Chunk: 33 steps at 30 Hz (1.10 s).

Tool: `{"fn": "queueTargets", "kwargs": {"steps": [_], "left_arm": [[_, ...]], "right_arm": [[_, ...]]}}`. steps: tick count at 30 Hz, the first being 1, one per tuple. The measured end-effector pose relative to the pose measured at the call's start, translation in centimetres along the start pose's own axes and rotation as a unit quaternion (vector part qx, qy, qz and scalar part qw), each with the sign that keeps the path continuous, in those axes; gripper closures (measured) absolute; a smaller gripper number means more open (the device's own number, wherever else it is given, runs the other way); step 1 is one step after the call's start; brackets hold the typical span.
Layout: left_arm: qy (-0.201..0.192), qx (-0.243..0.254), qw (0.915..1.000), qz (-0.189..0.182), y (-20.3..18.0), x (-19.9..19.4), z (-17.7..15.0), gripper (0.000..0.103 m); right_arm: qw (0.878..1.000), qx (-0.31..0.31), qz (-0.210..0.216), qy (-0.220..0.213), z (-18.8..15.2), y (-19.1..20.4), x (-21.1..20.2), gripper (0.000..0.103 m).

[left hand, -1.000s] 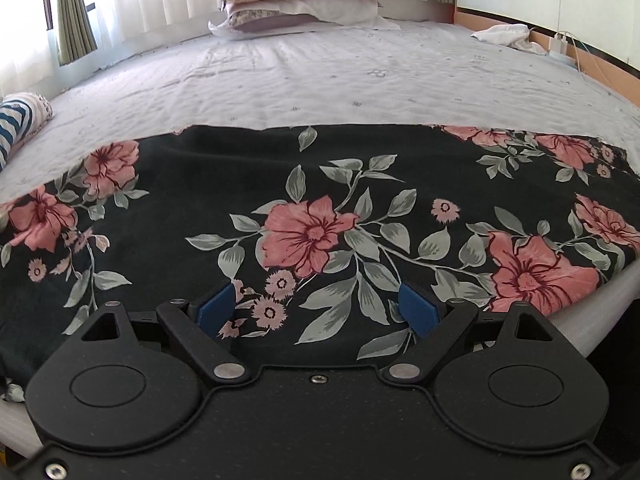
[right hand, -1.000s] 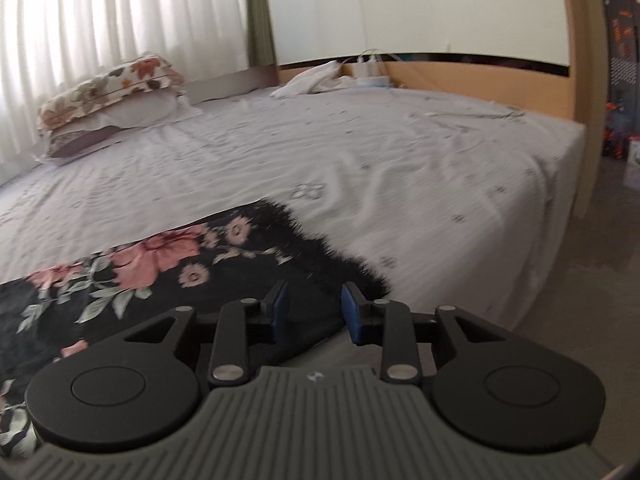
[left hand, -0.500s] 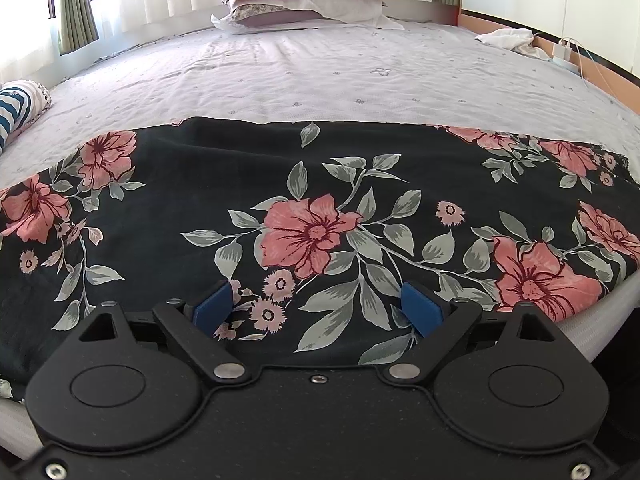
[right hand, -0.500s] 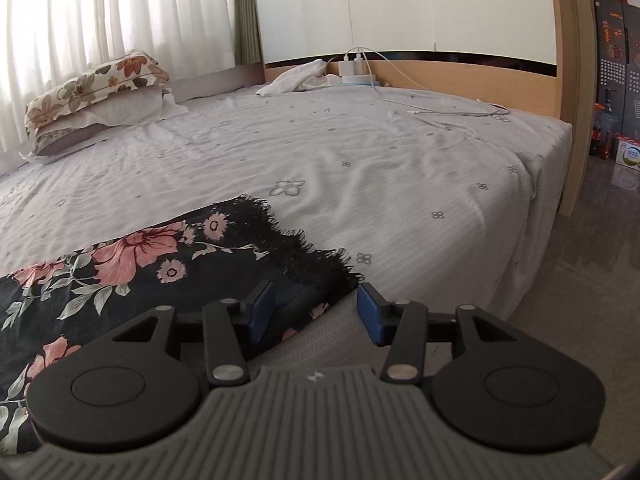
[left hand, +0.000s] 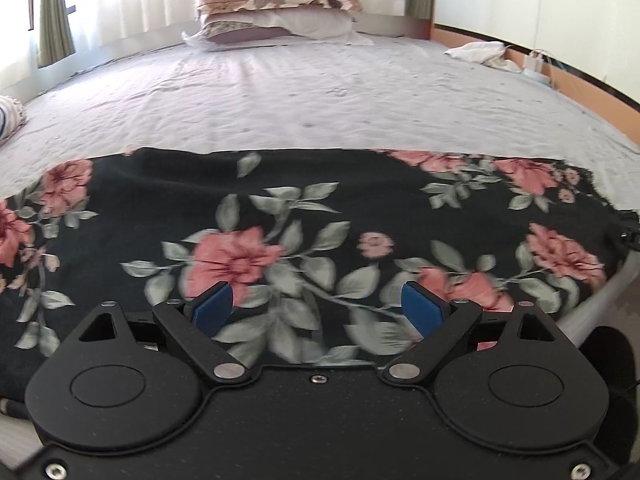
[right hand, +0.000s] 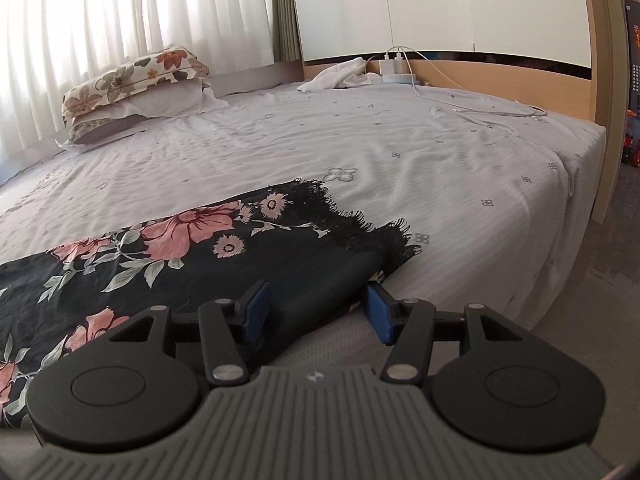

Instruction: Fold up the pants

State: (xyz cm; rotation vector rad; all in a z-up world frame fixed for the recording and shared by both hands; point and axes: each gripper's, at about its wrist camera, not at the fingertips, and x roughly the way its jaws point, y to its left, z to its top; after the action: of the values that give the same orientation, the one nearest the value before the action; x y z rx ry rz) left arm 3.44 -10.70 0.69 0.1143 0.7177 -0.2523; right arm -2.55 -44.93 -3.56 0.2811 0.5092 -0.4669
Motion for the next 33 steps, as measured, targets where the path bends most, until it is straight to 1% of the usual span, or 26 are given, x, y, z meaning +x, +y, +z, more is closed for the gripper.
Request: {"fn": "queueTargets", "kwargs": {"steps": [4, 7, 10, 13, 16, 18, 20, 25, 27, 31, 33], "left_arm": [[0.001, 0.008, 0.9998, -0.019, -2.2, 0.2, -0.4, 0.012], [0.000, 0.030, 0.9994, -0.019, -3.8, 0.6, -0.7, 0.012], [0.007, 0.043, 0.9988, -0.022, -5.0, 1.2, -1.1, 0.012], [0.006, 0.049, 0.9987, -0.014, -5.6, 1.5, -1.4, 0.012], [0.010, 0.040, 0.9990, -0.018, -5.4, 1.6, -1.3, 0.012], [0.013, 0.038, 0.9990, -0.021, -5.1, 1.6, -1.3, 0.012], [0.013, 0.042, 0.9988, -0.020, -5.2, 1.6, -1.3, 0.012], [0.012, 0.043, 0.9988, -0.019, -5.1, 1.6, -1.4, 0.012], [0.013, 0.041, 0.9989, -0.020, -5.1, 1.6, -1.3, 0.012], [0.014, 0.040, 0.9989, -0.021, -5.0, 1.6, -1.3, 0.012], [0.014, 0.040, 0.9989, -0.020, -5.0, 1.6, -1.4, 0.012]], "right_arm": [[1.000, 0.005, 0.011, -0.002, 0.0, -0.4, -0.1, 0.035], [1.000, 0.011, 0.018, -0.004, 0.1, -0.6, 0.4, 0.035], [1.000, 0.016, 0.023, -0.006, 0.3, -0.7, 0.8, 0.033], [0.999, 0.019, 0.032, -0.006, 0.4, -0.7, 1.3, 0.032], [0.999, 0.022, 0.043, -0.001, 0.8, -0.9, 1.8, 0.031], [0.998, 0.034, 0.053, 0.003, 1.1, -1.4, 2.2, 0.031], [0.996, 0.060, 0.065, 0.008, 1.5, -2.1, 2.6, 0.031], [0.985, 0.150, 0.087, 0.012, 1.6, -3.5, 3.0, 0.031], [0.978, 0.179, 0.100, 0.021, 1.5, -3.8, 2.7, 0.031], [0.956, 0.257, 0.135, 0.051, 1.0, -4.5, 1.8, 0.031], [0.948, 0.277, 0.145, 0.062, 0.9, -4.6, 1.6, 0.031]]}}
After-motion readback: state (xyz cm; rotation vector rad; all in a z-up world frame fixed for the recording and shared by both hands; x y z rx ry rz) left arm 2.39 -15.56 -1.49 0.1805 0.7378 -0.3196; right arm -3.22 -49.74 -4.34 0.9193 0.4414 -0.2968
